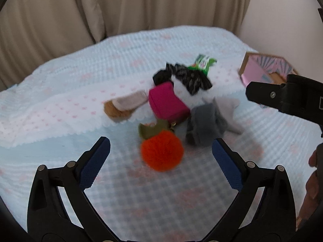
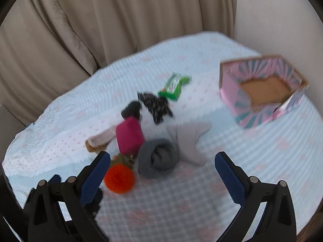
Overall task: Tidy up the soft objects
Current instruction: 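Grasp the orange pom-pom with the left tool while the right tool grasps the grey sock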
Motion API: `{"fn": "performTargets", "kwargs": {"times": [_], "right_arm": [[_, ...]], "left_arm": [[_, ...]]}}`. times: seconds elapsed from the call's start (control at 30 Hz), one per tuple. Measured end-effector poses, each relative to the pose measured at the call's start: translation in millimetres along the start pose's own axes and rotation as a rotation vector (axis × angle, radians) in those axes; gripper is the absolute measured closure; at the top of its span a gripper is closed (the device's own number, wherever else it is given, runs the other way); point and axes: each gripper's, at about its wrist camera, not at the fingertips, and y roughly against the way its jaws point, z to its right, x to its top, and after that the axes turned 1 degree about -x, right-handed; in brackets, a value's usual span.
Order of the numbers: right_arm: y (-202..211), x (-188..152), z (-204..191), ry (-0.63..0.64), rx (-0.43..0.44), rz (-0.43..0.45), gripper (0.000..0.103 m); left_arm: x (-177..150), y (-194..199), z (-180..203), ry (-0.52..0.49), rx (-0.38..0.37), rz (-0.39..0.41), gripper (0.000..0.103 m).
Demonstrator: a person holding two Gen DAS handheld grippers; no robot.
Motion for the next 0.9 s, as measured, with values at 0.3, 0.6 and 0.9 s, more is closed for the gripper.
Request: {"fn": "performTargets", "kwargs": {"times": [0.3, 0.6, 0.9], "right_arm": [[-86, -19, 7, -0.086, 0.025, -0.115, 0.003], [-146, -20, 5, -0.125, 0.089, -0.215, 0.015], [-160, -22, 4, -0.057, 0.039, -0.236, 0.041]], "left_arm": [[-15, -74, 6, -0.015, -0.012, -0.049, 0.014], [-22, -109, 4, -0.012, 0.004, -0.105, 0.036], [-23, -121, -5, 0.005, 0.004, -0.155, 0.066]]}}
